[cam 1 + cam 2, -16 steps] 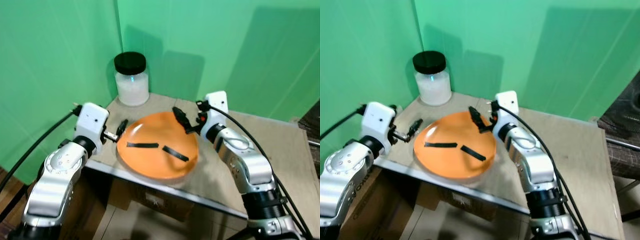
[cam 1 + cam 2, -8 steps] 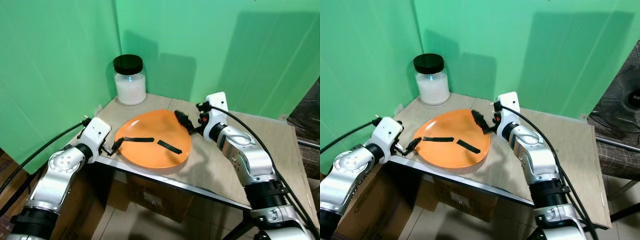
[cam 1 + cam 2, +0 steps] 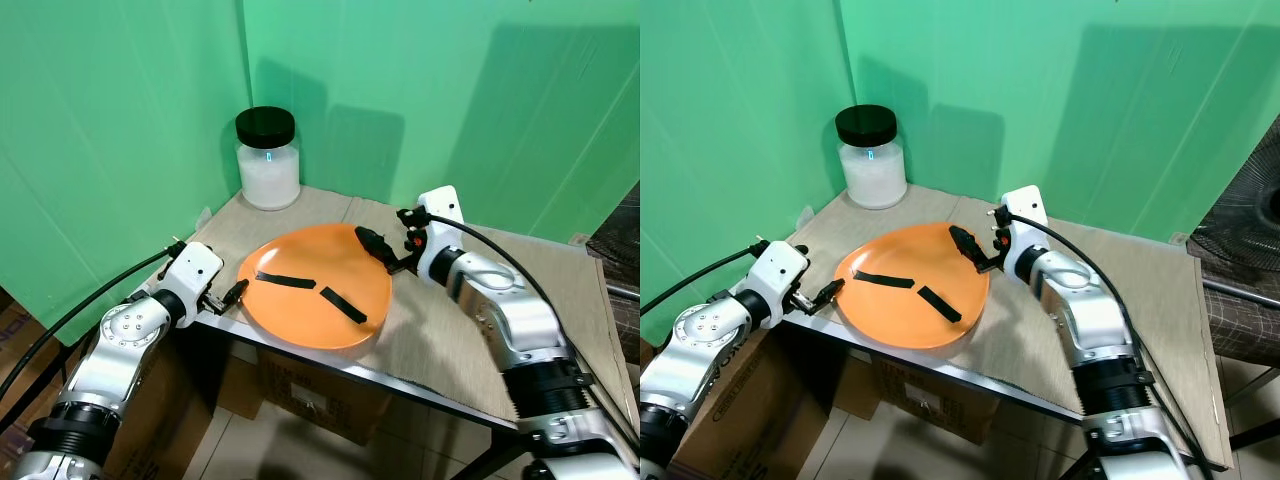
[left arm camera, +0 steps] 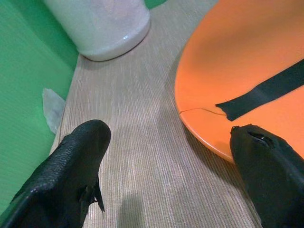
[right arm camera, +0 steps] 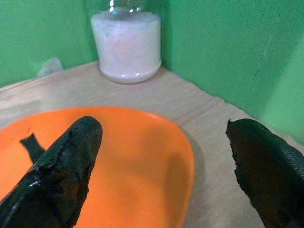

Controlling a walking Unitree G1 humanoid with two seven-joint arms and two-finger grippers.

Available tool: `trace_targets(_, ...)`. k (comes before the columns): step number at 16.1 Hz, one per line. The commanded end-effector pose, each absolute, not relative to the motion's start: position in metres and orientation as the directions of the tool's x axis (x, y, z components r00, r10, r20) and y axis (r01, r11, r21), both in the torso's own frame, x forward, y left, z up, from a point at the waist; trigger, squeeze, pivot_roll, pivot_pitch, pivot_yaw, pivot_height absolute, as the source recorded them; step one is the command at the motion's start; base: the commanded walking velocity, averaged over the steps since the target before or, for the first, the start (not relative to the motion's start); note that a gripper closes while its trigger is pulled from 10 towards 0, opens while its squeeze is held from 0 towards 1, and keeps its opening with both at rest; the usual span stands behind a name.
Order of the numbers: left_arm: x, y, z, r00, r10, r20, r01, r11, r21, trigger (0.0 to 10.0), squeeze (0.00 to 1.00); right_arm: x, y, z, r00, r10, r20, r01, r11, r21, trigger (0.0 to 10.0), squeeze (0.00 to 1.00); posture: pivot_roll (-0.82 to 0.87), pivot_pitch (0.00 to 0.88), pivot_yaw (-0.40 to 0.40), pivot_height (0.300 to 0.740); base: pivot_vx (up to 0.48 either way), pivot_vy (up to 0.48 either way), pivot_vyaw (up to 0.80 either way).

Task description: Setting the table

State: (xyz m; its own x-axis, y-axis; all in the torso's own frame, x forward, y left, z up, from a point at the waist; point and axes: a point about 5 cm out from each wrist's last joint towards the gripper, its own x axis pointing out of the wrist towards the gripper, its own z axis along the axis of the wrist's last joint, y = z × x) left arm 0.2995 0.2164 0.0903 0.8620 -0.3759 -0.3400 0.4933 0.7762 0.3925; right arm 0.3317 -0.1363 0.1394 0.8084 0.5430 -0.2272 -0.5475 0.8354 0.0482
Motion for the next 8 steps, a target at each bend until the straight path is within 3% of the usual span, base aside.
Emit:
trace_targets(1, 0.294, 0.219, 0.076, 0.833, -0.366, -0.416, 0.527, 0.755, 0.39, 10.0, 0.0, 0.332, -0.143, 0.14, 0.798, 0.555, -0.236, -0.554, 0.829, 0.073, 10.0, 0.0, -0.05, 0.0, -0.014, 0.74, 0.0, 0.0, 0.0)
trace_targets(5, 0.293, 0.219, 0.072, 0.832, -0.367, -0.415, 0.527, 0.755, 0.389, 10.0, 0.0, 0.338, -0.172, 0.144, 0.772, 0.593, -0.227, -0.538, 0.801, 0.263, 10.0, 0.0, -0.05, 0.0, -0.02, 0.74, 0.0, 0.0, 0.0)
trace_targets(8, 0.291, 0.217, 0.07, 0.833, -0.369, -0.412, 0.527, 0.756, 0.388, 10.0, 0.0, 0.33, -0.179, 0.134, 0.688, 0.658, -0.306, -0.554, 0.749, 0.365, 10.0, 0.0, -0.06, 0.0, -0.027, 0.74, 0.0, 0.0, 0.0)
